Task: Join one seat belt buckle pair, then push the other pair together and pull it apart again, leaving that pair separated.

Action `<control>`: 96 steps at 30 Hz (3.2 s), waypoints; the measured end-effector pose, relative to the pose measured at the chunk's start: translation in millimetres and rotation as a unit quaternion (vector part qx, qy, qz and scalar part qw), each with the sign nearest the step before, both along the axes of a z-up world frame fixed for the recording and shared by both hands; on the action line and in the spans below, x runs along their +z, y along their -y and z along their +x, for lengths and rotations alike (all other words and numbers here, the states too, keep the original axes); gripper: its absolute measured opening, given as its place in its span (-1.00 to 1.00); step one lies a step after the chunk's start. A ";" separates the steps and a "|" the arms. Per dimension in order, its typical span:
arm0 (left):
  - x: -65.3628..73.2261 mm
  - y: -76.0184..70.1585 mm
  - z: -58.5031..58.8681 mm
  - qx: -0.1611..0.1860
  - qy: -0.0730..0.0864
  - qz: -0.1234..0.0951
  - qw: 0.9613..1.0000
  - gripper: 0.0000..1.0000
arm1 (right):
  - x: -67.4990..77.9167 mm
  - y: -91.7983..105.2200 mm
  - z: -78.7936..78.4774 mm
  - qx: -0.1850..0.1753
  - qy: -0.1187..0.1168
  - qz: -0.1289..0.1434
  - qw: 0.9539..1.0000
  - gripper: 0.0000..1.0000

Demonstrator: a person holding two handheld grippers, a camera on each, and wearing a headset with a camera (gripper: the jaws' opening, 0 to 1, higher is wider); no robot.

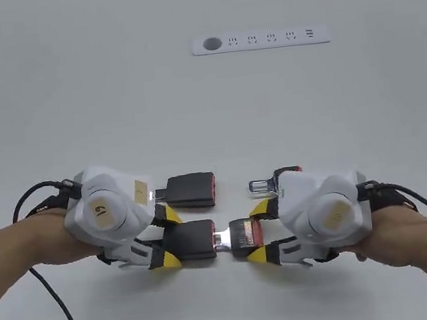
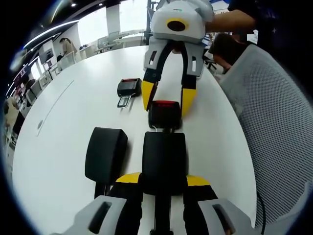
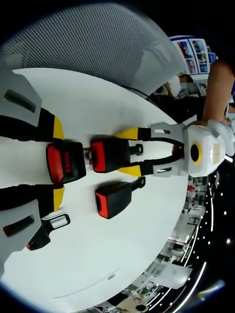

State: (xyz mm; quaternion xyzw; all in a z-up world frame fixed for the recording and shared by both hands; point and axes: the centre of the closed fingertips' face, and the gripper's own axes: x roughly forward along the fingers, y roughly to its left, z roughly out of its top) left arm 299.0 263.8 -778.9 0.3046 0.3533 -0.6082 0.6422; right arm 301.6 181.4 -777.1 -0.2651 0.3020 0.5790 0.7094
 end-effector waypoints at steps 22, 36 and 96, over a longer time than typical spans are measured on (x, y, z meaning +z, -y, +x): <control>-0.3 -1.5 0.2 -0.003 0.000 0.006 1.000 -0.36 | 3.0 -10.3 -2.4 -0.030 -0.009 0.000 1.000 -0.42; -1.7 0.0 0.8 -0.004 0.004 0.010 1.000 -0.37 | 7.2 -13.8 -9.6 -0.035 -0.009 -0.010 0.999 -0.41; 0.7 -1.7 -1.3 -0.014 0.003 0.024 1.000 -0.33 | 0.1 -7.6 -5.5 0.064 0.033 -0.007 0.997 -0.37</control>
